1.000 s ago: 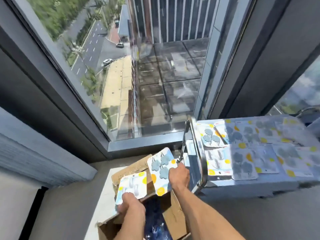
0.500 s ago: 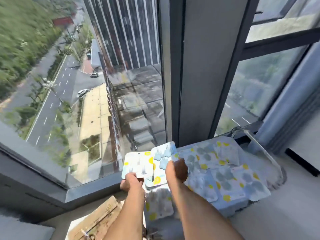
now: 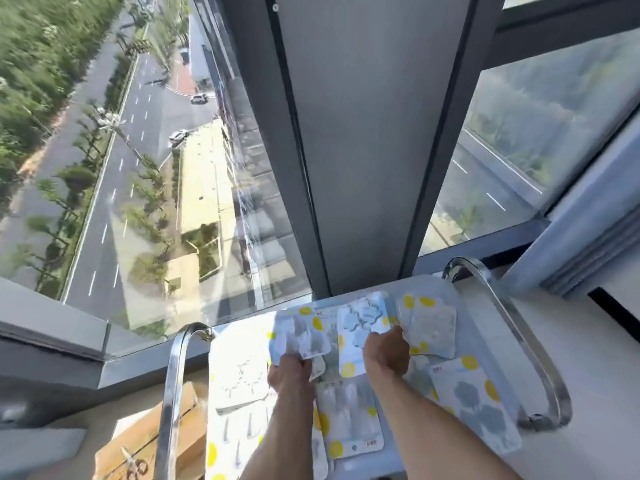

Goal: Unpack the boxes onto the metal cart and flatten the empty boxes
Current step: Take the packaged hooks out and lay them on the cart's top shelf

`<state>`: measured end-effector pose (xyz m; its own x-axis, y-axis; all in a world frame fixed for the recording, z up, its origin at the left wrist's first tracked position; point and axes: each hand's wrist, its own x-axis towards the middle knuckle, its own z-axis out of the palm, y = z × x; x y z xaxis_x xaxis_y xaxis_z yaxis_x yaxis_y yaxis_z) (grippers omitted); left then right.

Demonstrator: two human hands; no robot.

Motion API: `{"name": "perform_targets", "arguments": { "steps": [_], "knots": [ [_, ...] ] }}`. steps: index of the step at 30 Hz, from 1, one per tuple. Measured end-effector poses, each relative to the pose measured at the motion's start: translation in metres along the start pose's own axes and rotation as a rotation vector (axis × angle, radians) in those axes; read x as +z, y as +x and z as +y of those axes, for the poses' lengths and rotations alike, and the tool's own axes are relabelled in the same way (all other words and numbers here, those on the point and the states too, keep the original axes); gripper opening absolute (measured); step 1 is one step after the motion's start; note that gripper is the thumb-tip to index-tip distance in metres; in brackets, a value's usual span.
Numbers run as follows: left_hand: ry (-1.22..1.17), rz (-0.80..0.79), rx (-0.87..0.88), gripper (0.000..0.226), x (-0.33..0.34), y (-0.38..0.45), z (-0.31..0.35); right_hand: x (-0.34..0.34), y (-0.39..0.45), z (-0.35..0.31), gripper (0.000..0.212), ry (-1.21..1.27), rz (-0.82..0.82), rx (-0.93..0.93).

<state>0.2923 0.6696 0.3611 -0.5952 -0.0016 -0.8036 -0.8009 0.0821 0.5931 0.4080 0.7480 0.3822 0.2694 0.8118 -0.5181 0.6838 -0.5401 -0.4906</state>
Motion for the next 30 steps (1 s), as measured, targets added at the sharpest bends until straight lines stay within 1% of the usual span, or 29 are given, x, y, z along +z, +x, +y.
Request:
{"name": "perform_targets", "arguments": {
  "steps": [1, 3, 7, 8, 9, 11, 12, 14, 16, 18, 21, 24, 25, 27, 28, 30],
  "knots": [
    [-0.026, 0.021, 0.022, 0.024, 0.008, 0.001, -0.008, 0.003, 0.009, 0.002, 0.031, -0.015, -0.003, 0.006],
    [-0.024, 0.081, 0.013, 0.019, 0.019, 0.006, -0.016, 0.008, 0.024, 0.003, 0.029, -0.042, -0.003, -0.002],
    [0.116, 0.075, 0.022, 0.011, 0.041, 0.006, -0.036, 0.014, 0.049, -0.002, 0.028, -0.102, 0.004, -0.032],
    [0.196, 0.093, 0.023, 0.014, 0.040, 0.010, -0.042, 0.014, 0.052, -0.002, 0.028, -0.111, 0.001, -0.038],
    [0.278, 0.099, 0.009, 0.023, 0.038, 0.015, -0.050, 0.015, 0.056, -0.001, 0.028, -0.119, 0.002, -0.043],
    [0.371, 0.074, -0.035, 0.035, 0.033, 0.023, -0.065, 0.018, 0.062, 0.002, 0.028, -0.135, 0.004, -0.048],
    [0.412, 0.056, -0.057, 0.037, 0.032, 0.027, -0.069, 0.020, 0.064, 0.003, 0.029, -0.136, 0.002, -0.044],
    [0.506, 0.085, -0.077, 0.041, 0.031, 0.033, -0.073, 0.023, 0.066, 0.003, 0.034, -0.121, -0.003, -0.039],
    [0.565, 0.129, -0.066, 0.045, 0.029, 0.036, -0.072, 0.027, 0.065, 0.002, 0.039, -0.158, 0.002, -0.072],
    [0.606, 0.130, -0.083, 0.043, 0.028, 0.036, -0.069, 0.029, 0.063, 0.001, 0.043, -0.229, 0.019, -0.131],
    [0.588, 0.133, -0.098, 0.031, 0.026, 0.031, -0.065, 0.029, 0.062, -0.003, 0.045, -0.278, 0.012, -0.215],
    [0.633, 0.043, -0.052, 0.032, 0.032, 0.024, -0.064, 0.024, 0.062, -0.012, 0.042, -0.241, -0.031, -0.243],
    [0.639, 0.037, -0.053, 0.033, 0.033, 0.020, -0.061, 0.023, 0.062, -0.015, 0.040, -0.234, -0.040, -0.255],
    [0.678, 0.105, -0.046, 0.033, 0.039, 0.012, -0.050, 0.020, 0.060, -0.019, 0.038, -0.239, -0.054, -0.294],
    [0.733, 0.124, -0.012, 0.034, 0.041, 0.008, -0.042, 0.020, 0.058, -0.020, 0.037, -0.243, -0.060, -0.309],
    [0.850, 0.136, 0.125, 0.029, 0.044, 0.000, -0.025, 0.021, 0.051, -0.024, 0.037, -0.249, -0.066, -0.334]
  ]
}}
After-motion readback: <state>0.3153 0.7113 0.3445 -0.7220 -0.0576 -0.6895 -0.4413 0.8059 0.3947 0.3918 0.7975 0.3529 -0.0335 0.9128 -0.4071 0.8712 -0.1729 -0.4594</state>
